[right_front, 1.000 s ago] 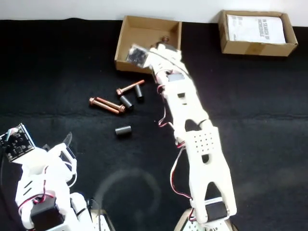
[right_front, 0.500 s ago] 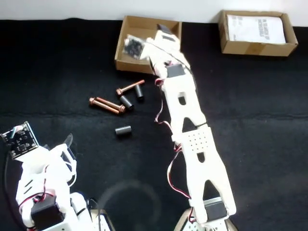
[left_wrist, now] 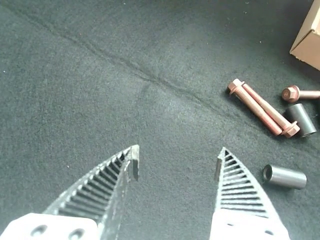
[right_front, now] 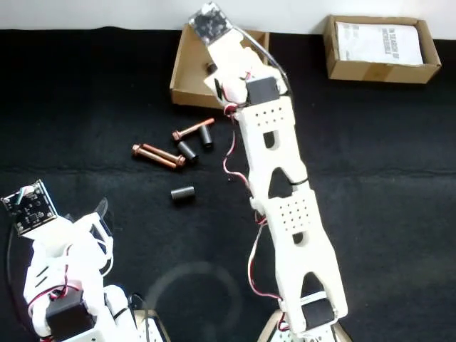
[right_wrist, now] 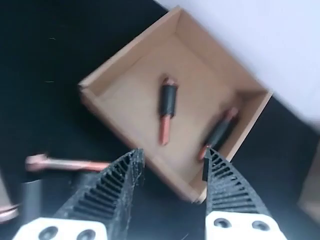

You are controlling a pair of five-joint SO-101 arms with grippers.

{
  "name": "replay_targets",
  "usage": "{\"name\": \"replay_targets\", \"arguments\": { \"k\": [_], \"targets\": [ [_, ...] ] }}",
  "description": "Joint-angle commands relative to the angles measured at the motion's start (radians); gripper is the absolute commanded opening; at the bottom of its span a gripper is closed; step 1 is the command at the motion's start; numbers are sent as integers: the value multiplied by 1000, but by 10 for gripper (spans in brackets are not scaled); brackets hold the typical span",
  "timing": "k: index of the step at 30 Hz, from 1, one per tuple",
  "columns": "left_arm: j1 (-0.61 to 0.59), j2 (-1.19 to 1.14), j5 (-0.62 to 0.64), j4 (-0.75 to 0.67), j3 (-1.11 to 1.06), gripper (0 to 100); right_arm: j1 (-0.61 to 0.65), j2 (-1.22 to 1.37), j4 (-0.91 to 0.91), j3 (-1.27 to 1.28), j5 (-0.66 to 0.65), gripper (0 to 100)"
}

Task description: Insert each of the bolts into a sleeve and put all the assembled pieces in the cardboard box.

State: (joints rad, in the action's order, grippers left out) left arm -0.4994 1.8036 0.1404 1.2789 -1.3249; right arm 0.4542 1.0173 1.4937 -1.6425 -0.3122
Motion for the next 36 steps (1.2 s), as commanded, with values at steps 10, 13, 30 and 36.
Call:
{"name": "replay_targets", "arguments": {
  "k": [10, 13, 30, 36],
  "targets": [
    [-1, -311, 6, 41, 229, 252, 216, -234, 269, -120, 247, 170],
    [-1, -397, 44, 41, 318, 252, 271, -242, 269, -31, 249, 170],
    [-1, -852, 161, 158, 704, 252, 389, -372, 271, 507, 264, 170],
    [-1, -1030, 255, 259, 863, 252, 409, -515, 269, 832, 117, 170]
  ]
}}
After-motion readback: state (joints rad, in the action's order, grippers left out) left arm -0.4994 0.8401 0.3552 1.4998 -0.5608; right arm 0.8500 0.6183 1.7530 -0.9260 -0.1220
